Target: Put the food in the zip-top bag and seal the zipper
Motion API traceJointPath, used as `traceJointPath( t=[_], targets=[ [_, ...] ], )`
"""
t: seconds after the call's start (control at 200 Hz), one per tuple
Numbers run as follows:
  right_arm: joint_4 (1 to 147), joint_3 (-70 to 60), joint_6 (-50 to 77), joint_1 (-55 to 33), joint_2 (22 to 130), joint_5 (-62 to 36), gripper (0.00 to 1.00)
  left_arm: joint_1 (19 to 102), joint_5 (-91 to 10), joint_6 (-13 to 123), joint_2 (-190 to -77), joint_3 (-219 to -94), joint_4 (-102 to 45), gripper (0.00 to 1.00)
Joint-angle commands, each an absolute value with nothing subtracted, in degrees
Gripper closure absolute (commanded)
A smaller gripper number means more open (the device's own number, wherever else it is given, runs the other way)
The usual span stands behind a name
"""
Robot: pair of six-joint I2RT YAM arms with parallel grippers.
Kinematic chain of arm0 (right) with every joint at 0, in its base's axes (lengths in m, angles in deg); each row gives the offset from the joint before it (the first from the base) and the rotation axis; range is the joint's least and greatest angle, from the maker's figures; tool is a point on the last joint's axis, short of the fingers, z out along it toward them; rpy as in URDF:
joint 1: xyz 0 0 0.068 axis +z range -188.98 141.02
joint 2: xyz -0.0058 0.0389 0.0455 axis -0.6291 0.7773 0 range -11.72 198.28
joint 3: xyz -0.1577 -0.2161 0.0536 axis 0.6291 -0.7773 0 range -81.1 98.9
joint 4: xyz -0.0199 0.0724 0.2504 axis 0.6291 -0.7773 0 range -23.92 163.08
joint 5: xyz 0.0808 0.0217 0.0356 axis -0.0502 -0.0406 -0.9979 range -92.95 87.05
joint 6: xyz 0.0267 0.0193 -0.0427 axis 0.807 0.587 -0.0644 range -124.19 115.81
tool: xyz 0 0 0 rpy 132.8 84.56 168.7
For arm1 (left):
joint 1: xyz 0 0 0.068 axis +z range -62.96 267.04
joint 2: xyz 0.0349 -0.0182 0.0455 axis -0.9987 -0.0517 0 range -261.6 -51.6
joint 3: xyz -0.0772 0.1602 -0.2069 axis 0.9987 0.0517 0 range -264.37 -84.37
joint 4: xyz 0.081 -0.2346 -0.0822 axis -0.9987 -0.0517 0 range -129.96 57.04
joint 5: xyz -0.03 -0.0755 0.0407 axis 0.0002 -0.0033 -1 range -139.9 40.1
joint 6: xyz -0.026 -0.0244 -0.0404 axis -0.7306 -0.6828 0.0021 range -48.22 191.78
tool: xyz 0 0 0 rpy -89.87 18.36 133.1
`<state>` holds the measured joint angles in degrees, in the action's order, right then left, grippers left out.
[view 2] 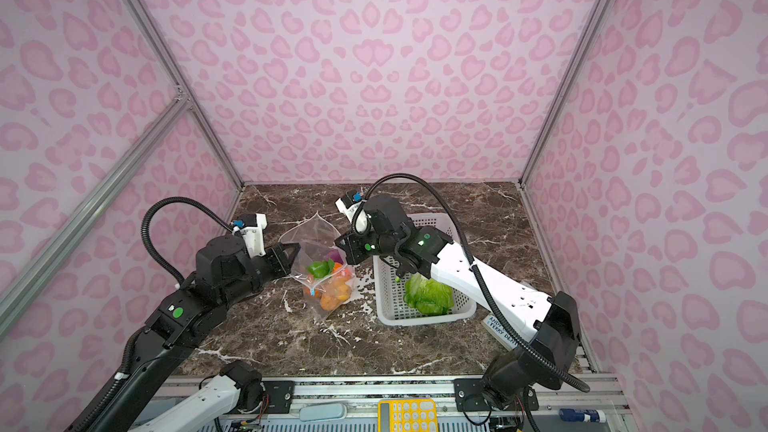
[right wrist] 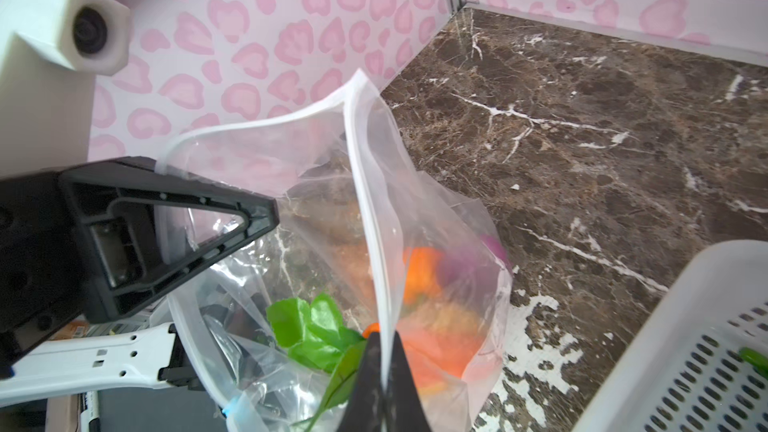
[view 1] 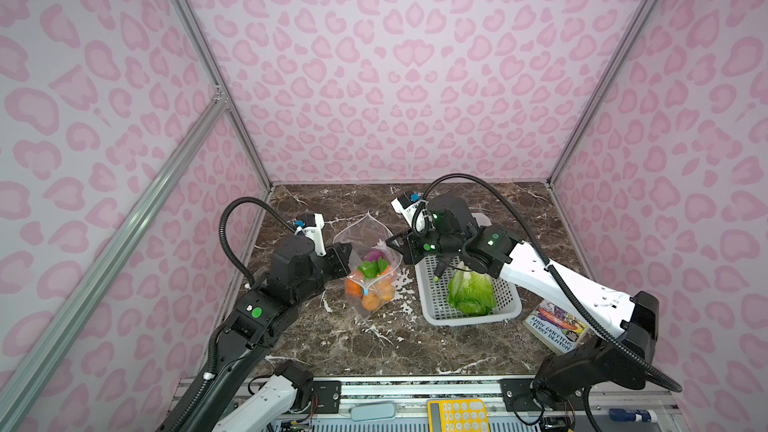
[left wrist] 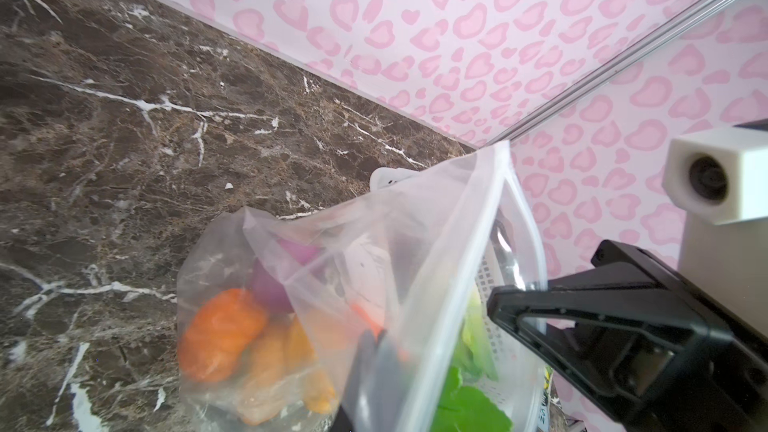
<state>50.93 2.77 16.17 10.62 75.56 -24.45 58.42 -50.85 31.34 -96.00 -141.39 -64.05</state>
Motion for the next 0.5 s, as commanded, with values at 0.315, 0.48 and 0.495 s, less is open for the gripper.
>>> traceJointPath(
  t=[0.315, 0.48, 0.495],
  targets=[
    [66.9, -2.6, 19.9, 9.7, 72.0, -28.3, 1.0, 58.5, -59.7, 37.3, -93.8, -145.4, -69.7, 0.97],
    [81.5, -8.4, 26.1, 8.3, 69.2, -35.1, 1.0, 58.5, -57.4, 36.2, -98.3, -142.7, -69.4, 0.97],
    [81.4, -8.4, 26.0, 8.3, 69.0, -34.8, 1.0, 58.5, -57.4, 36.1, -98.4, -142.3, -69.1, 0.97]
  ],
)
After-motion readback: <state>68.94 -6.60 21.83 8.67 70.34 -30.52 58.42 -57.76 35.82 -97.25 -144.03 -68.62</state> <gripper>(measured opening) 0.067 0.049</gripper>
